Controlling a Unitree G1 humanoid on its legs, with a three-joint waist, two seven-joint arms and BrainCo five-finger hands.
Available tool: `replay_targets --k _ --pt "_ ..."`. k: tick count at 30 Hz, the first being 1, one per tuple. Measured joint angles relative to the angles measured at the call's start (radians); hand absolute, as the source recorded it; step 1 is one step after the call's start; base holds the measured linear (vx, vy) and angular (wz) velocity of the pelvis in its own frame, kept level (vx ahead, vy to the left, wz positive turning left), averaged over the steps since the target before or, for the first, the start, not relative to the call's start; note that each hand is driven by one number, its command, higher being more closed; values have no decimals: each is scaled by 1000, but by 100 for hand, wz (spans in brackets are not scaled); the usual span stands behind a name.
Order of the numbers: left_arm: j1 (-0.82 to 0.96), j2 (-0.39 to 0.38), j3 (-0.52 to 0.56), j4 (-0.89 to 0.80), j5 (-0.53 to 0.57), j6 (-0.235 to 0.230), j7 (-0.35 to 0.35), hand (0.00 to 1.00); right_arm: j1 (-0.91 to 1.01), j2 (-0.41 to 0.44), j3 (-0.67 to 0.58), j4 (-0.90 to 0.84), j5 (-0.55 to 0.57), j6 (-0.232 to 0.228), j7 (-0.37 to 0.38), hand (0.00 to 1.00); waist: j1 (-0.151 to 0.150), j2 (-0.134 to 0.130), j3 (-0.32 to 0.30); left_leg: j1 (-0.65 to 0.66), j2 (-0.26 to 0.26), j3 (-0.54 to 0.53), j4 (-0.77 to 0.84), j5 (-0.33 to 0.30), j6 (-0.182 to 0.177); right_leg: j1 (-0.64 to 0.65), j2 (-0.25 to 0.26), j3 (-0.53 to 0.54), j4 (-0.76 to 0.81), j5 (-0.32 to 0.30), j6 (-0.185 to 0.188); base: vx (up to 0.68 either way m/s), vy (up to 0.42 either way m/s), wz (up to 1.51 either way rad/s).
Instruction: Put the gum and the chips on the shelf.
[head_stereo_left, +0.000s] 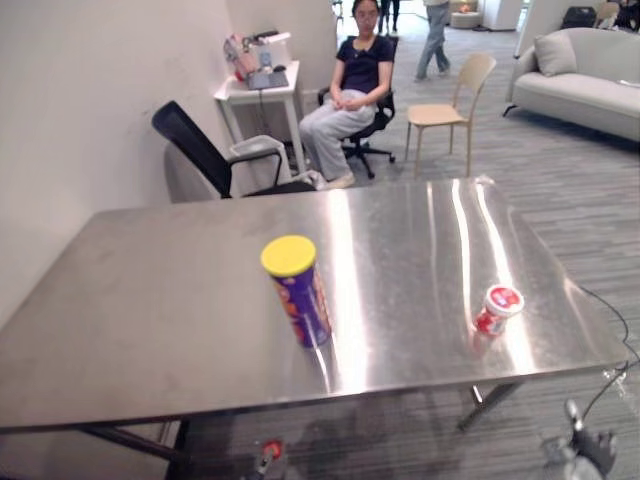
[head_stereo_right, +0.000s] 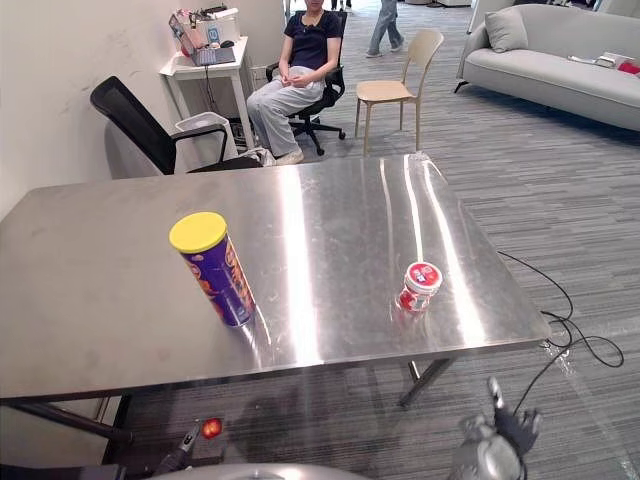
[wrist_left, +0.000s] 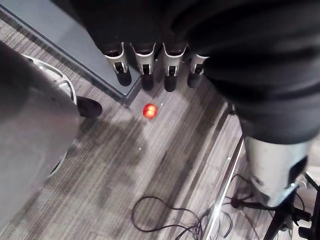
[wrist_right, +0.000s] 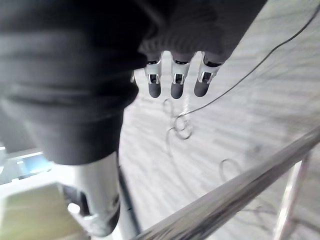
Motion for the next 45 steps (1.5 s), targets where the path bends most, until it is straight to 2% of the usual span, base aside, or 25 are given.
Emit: replay_targets --k 1,6,7,10,12,15,20,23,29,39,45 --pt "17 -3 0 -20 2 5 -1 0 6 -6 -2 -44 -24 3 -13 0 -13 -3 -7 5 3 7 0 3 0 0 1 5 1 5 -7 113 1 -5" --pt "30 -2 -11 -43 38 20 -14 0 4 -10 22 -185 -108 10 -12 0 -24 -6 -21 19 7 22 0 3 0 2 4 8 2 7 -8 43 -9 -12" --pt "31 -1 -20 -45 38 21 -16 0 6 -10 31 -216 -116 12 -10 0 -24 1 -28 19 11 22 0 3 0 1 6 8 3 7 -8 0 0 0" --pt "35 -2 -37 -53 44 32 -19 0 13 -8 53 -285 -167 43 8 0 -25 3 -32 10 24 19 0 4 -2 -10 19 7 14 7 -8 -33 -21 4" --pt "37 -7 -38 -74 68 38 -22 0 30 -9 71 -327 -205 79 36 0 -25 7 -34 -3 34 17 0 7 -8 -24 28 9 15 6 -8 -90 -38 -2" --pt "44 -7 -41 -73 77 42 -25 0 63 -12 144 -439 -240 100 97 0 -29 11 -35 -12 41 18 -1 17 -15 -40 37 25 10 6 -8 -102 -36 -12" --pt "50 -7 -46 -91 78 54 -26 0 82 -15 187 -487 -267 141 165 0 -31 10 -36 -28 44 -2 -1 34 -16 -57 40 21 17 -2 -19 -131 -21 7" --pt "65 -6 -46 -103 83 55 -26 0 86 -15 202 -511 -267 161 191 0 -49 9 -36 -49 38 -14 -1 39 -13 -71 35 19 17 1 -14 -53 18 10" --pt "72 5 -46 -110 107 57 -38 0 101 -15 195 -514 -267 163 206 0 -51 -10 -42 -49 33 -15 -1 44 -5 -73 32 24 16 7 -9 20 5 -1" --pt "69 14 -59 -108 110 61 -47 0 79 -15 182 -562 -267 161 213 0 -54 -15 -45 -64 33 -42 -1 46 -4 -72 35 7 14 16 -5 40 1 5" --pt "65 28 -85 -99 113 61 -52 0 76 -50 214 -565 -267 162 254 0 -54 -21 -47 -66 33 -55 -1 50 -2 -72 35 1 16 10 -16 -13 5 3"
